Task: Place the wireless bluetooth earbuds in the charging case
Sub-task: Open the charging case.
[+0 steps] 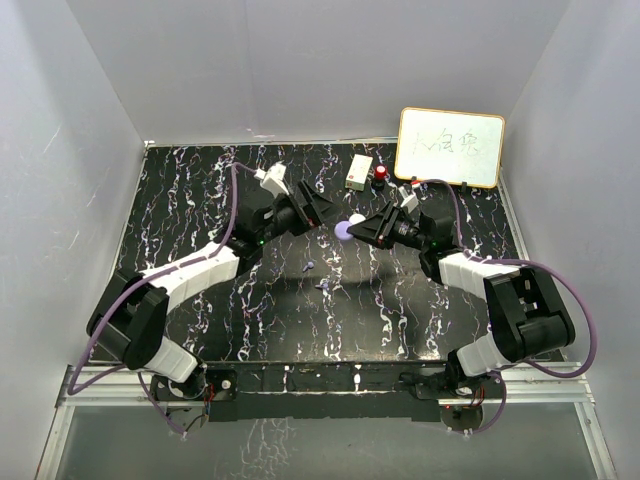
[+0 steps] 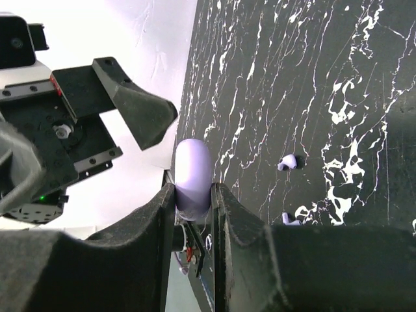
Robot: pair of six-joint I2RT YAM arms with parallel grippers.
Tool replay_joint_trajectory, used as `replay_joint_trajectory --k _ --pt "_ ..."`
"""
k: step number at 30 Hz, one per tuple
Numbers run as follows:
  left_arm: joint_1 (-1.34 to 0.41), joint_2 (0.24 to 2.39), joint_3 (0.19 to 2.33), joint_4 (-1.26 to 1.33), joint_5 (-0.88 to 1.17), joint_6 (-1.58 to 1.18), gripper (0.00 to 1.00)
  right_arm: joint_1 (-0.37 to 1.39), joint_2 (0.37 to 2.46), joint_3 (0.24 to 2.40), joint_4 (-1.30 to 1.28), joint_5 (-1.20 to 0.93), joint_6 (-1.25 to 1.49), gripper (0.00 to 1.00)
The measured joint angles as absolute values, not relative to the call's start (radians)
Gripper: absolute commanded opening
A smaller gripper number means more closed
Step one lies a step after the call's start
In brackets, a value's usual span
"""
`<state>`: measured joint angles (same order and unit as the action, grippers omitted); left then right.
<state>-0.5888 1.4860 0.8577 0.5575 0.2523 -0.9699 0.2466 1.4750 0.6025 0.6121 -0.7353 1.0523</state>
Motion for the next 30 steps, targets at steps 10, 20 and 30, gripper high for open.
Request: replay_joint_trajectory --k 10,20,30 --pt "-0.649 1.495 0.872 0.384 0.181 -0.879 0.98 0.246 1.475 0.629 0.595 -0.732 1.053 0.00" --pt "-0.649 1.494 0.834 0.340 0.134 -0.870 0.98 0.241 1.475 0.635 0.604 -0.729 1.074 0.00" --pt "-0.649 1.491 0.834 0.334 0.093 -0.870 0.98 0.239 1.475 0.635 0.604 -0.728 1.076 0.00"
